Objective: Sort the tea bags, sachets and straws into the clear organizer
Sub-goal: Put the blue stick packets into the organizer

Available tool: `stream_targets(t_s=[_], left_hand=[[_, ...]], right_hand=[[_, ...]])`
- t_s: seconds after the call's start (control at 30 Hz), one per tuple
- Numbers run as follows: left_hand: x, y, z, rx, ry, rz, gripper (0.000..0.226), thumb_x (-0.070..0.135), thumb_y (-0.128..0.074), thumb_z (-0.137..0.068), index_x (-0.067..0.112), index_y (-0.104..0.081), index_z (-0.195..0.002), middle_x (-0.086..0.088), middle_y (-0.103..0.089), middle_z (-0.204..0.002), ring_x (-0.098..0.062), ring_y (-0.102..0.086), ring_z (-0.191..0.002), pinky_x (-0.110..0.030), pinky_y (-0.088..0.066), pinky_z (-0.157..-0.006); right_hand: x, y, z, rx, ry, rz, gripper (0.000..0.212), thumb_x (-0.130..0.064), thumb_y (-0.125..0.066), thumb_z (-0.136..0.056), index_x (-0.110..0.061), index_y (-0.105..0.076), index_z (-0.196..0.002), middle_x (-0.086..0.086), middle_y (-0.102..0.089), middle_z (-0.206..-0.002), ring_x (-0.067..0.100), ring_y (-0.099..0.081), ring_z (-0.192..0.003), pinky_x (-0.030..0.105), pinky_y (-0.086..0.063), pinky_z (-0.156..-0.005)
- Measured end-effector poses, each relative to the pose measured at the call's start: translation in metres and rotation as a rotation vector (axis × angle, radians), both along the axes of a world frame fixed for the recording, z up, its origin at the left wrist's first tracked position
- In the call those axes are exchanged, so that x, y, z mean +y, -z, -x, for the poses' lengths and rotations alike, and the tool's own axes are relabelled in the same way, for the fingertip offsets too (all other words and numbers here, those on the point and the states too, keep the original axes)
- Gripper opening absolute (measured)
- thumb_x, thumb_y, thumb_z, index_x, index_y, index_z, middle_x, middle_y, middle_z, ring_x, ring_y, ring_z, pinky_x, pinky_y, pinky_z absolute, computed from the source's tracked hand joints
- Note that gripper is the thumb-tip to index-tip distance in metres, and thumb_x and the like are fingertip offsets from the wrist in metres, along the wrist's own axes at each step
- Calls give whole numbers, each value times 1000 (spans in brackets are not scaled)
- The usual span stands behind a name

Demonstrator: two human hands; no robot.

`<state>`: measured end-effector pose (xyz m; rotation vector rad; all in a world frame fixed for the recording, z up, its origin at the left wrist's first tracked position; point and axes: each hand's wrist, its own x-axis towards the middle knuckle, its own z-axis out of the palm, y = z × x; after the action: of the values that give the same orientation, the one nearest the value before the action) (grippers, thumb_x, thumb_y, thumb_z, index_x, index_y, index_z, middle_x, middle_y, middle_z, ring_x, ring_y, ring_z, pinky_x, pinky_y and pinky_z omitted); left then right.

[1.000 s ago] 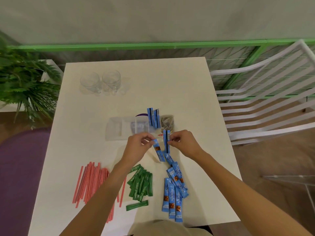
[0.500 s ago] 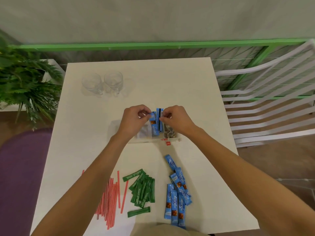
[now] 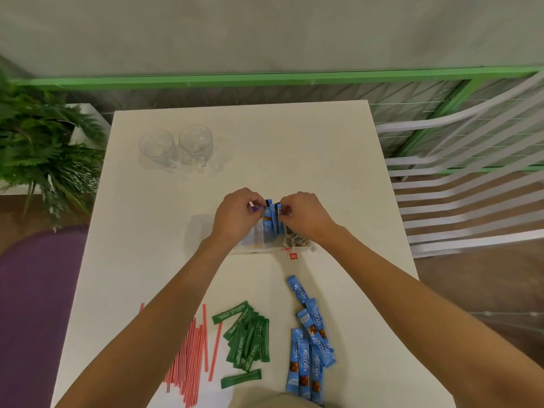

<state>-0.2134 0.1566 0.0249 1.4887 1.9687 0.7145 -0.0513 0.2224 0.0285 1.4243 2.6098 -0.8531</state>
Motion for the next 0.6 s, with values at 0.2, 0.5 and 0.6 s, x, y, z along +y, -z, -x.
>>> stream_targets(t_s=[0.2,0.5,0.6], left_hand=[[0,2,-2,61,15,-18,10,17,-74,-80,23,-70,-86,6,-63,-89,-5,-51,-64,-18,-38,-59],[-11,-3,-2,46,6,-158,18,16,-76,-79,22,-69,-94,10,-60,-91,-14,-58,-67,-32,-52,-67],[-23,-5,-4,-26,-6,-170,14,12,-74,-81,19,-70,-92,6,-65,-86,-13,-60,-67,-30,-52,-66]], right_hand=[[-1,-1,-5,18,51,-28,8,-16,-62,-85,-16,-70,-89,0,-71,-89,21,-59,-88,33,-38,-85],[-6,-10,-16,89,81,-34,15,-18,-62,-87,-16,-67,-101,2,-66,-99,20,-51,-100,35,-43,-89],[-11,-13,-27,170,113,-55,14,-19,-63,-88,-16,-67,-102,0,-65,-100,18,-49,-101,33,-42,-88]])
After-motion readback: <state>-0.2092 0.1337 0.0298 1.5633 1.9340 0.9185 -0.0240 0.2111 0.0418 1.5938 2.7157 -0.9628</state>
